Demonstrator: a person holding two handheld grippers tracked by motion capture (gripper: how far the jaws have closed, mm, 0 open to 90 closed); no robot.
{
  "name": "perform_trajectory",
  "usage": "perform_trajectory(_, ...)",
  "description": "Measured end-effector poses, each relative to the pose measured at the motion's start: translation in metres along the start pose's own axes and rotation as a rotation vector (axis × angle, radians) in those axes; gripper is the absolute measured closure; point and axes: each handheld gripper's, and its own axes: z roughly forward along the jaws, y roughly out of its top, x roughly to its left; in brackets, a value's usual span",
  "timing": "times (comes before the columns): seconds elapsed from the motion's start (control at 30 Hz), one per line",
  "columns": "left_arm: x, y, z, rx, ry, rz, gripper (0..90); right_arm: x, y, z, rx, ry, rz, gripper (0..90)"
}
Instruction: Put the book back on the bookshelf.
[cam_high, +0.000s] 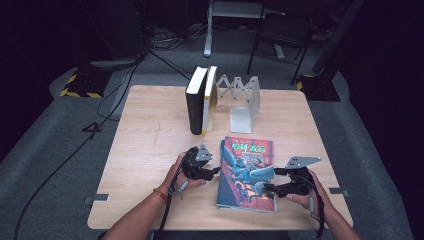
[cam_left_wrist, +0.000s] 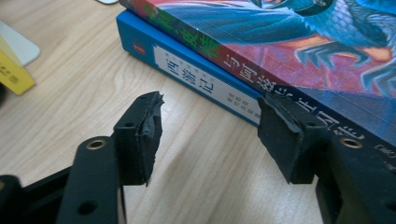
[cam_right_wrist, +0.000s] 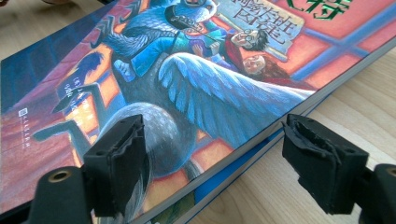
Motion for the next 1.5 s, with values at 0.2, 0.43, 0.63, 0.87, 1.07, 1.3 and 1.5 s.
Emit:
perform_trajectory(0.2, -0.003, 0.001, 0.001, 0.007, -0.009, 0.012, 46.6, -0.001, 0.002, -0.001, 0.009, 0.005, -0.039, 22.3)
perform_trajectory(0.43, -0.007, 0.003, 0.001, 0.013, 0.003, 0.028, 47.8, -0.002, 0.004, -0.004, 0.008, -0.002, -0.082, 28.9)
perform_trajectory(0.63, -0.008, 0.003, 0.001, 0.013, 0.008, 0.024, 47.8, -0.003, 0.007, -0.009, -0.022, -0.039, -0.131, 58.4)
perform_trajectory(0.87, -0.005, 0.002, 0.002, 0.011, 0.014, 0.009, 36.9, 0.006, 0.008, -0.013, -0.093, 0.013, -0.207, 78.4)
perform_trajectory(1.07, -0.009, 0.002, 0.000, 0.013, 0.007, 0.027, 37.9, 0.009, 0.005, -0.018, -0.107, 0.039, -0.214, 80.3)
perform_trajectory(1.3, -0.019, 0.008, -0.005, -0.011, 0.019, 0.067, 39.7, 0.013, 0.001, -0.031, -0.055, 0.015, -0.190, 67.8)
perform_trajectory(1.5, -0.019, 0.008, -0.005, -0.010, 0.005, 0.070, 41.4, 0.005, -0.009, -0.025, 0.020, -0.030, -0.106, 38.0)
